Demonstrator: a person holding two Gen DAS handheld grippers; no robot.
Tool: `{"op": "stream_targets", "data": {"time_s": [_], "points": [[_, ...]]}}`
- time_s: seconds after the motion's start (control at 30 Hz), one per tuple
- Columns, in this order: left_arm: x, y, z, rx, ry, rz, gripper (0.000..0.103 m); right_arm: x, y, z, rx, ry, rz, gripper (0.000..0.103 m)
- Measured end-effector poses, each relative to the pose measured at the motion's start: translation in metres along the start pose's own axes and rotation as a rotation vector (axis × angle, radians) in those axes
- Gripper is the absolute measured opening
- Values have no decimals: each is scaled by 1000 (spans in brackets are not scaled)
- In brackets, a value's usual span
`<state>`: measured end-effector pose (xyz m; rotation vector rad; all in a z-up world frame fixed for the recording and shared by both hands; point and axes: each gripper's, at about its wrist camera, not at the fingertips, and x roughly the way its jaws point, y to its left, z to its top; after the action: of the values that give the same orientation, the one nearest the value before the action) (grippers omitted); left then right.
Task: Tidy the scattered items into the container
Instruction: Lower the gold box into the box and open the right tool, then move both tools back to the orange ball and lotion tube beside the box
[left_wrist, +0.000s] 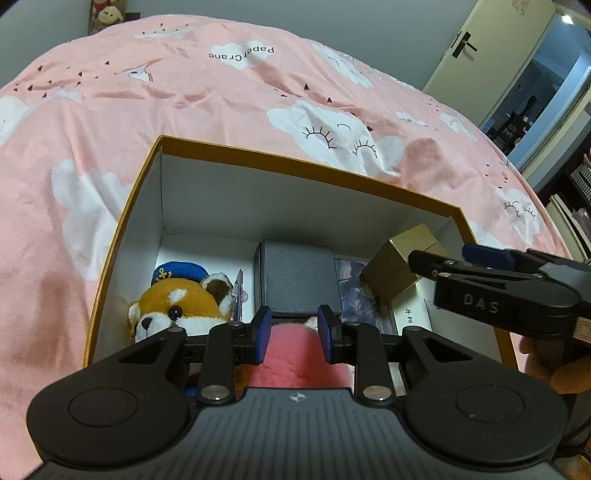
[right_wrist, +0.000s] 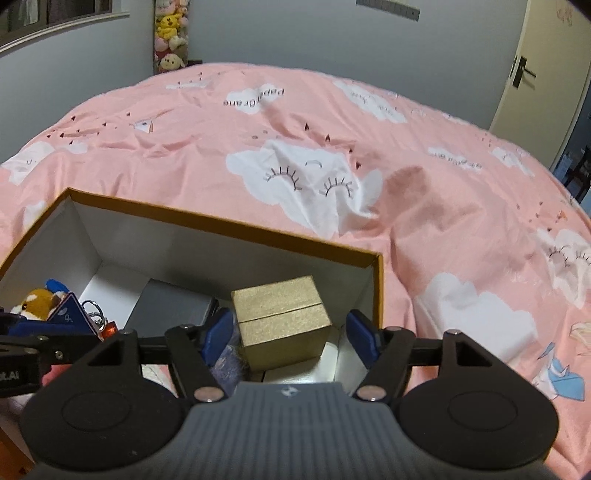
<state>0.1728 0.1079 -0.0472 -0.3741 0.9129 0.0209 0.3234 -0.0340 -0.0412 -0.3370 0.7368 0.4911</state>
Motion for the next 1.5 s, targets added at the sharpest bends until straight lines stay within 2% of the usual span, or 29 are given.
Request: {"op": "stream_targets", "data": {"time_s": [0.2, 0.37, 0.47, 0.53, 0.7, 1.0, 1.17, 1.27, 1.4, 1.5], "points": [[-12, -10, -7, 41, -53, 17, 31, -30, 1, -8, -18, -100, 14, 73], [-30, -24, -15, 110, -116, 36, 36, -56, 4, -23, -24, -178, 31, 76], [-40, -32, -21, 151, -144, 37, 41, -69, 3, -31, -1, -211, 52, 78], [-46, -38, -26, 179, -162, 37, 50, -77, 3, -37, 16, -231, 64, 80], [-63, -48, -40, 228, -196, 36, 52, -100, 0, -52, 56, -285, 96, 82], [-90, -52, -62, 256, -261, -5, 60, -130, 1, -81, 67, -346, 94, 85], [-97, -50, -73, 265, -246, 0, 62, -143, 5, -99, 39, -354, 101, 86], [-97, -46, -78, 254, -205, -9, 62, -147, 6, -107, 26, -332, 118, 86], [-93, -39, -87, 231, -117, -21, 62, -147, 7, -118, 30, -260, 161, 86], [-88, -38, -96, 249, -63, -11, 62, -145, 12, -129, 22, -194, 203, 86]]}}
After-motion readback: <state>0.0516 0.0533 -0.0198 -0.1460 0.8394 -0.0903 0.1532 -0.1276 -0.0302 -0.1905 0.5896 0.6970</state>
